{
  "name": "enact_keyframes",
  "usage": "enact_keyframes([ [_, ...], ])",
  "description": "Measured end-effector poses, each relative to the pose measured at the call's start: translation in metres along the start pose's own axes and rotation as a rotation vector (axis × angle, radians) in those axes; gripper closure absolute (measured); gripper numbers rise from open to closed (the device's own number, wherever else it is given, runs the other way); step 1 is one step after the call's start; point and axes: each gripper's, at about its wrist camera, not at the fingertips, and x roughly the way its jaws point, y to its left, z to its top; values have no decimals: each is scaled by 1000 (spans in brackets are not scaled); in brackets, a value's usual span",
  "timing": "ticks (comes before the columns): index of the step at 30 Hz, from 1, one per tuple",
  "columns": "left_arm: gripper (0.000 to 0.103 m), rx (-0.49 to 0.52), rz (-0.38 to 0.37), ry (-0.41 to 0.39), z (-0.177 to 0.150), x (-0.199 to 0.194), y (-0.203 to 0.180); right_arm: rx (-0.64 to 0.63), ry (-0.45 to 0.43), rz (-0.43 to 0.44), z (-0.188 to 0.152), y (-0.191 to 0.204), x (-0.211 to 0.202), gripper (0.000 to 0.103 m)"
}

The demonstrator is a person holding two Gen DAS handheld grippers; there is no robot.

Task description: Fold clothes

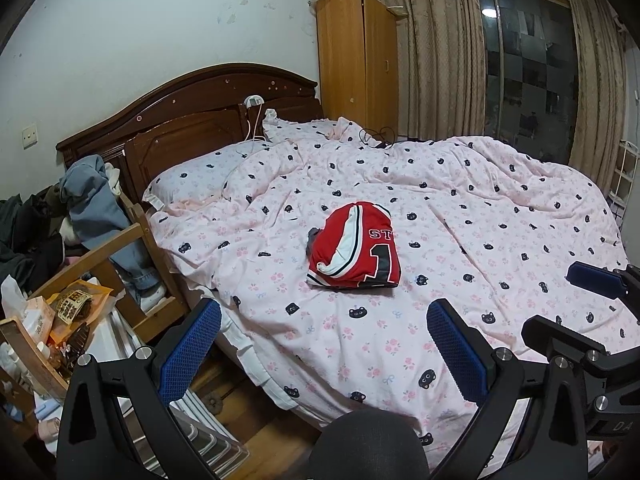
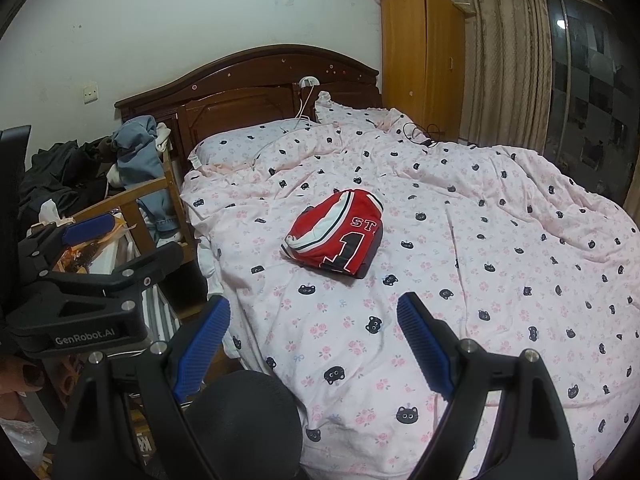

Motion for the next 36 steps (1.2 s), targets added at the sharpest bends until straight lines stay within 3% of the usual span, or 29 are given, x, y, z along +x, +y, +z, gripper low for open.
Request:
enact_keyframes([
  [36, 1, 14, -5, 6, 1, -5, -1, 7, 12, -2, -4, -4, 0, 16],
])
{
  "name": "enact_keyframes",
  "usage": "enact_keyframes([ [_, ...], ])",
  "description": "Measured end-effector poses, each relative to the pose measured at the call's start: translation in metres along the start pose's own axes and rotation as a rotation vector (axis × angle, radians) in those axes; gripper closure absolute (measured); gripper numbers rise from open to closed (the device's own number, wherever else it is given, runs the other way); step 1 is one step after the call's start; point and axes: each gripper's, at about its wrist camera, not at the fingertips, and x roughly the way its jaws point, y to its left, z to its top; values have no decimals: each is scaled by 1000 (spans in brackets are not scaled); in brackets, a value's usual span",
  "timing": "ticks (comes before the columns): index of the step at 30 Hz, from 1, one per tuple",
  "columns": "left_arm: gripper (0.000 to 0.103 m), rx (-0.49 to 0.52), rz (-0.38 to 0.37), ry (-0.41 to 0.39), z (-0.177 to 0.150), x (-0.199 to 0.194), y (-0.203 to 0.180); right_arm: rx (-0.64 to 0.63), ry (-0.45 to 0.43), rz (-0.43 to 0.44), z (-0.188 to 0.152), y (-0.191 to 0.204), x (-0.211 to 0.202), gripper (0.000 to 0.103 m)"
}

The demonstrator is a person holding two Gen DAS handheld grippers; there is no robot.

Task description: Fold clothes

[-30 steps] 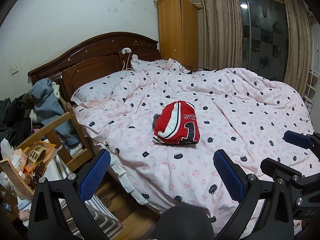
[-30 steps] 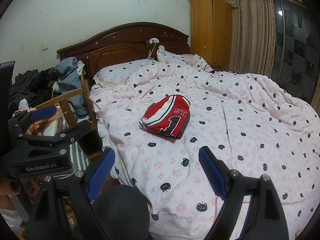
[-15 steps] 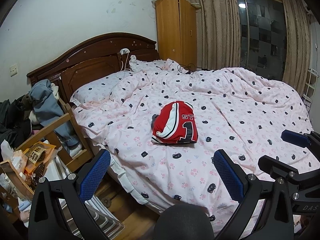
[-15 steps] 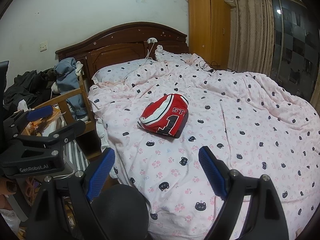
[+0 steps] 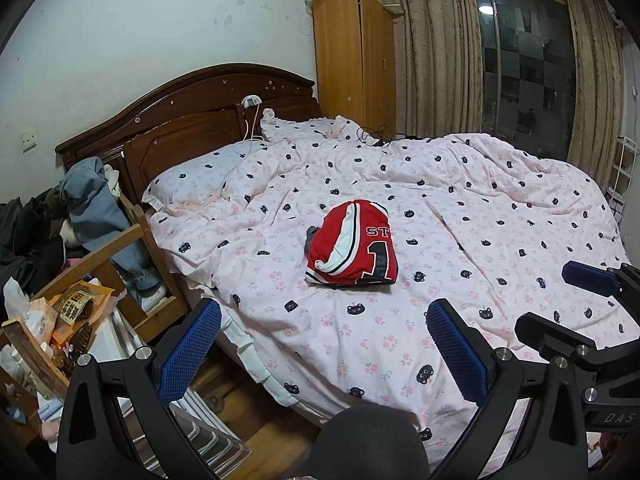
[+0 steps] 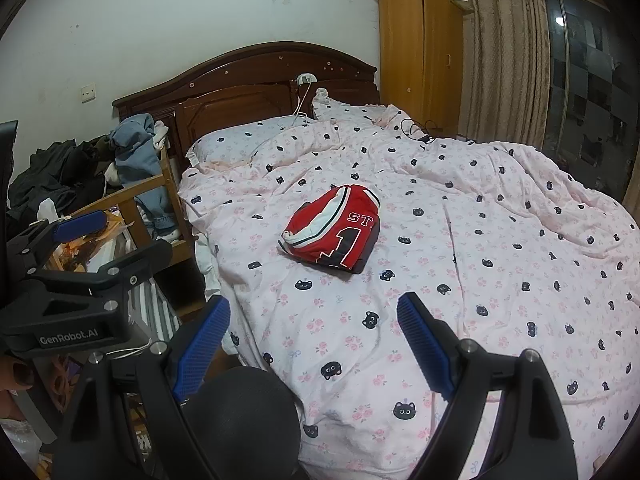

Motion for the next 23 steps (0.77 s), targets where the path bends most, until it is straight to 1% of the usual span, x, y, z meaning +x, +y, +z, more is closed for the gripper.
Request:
enact_keyframes([
  [23, 1, -3, 0, -10, -3, -5, 3, -3, 7, 20, -2, 5, -3, 16],
])
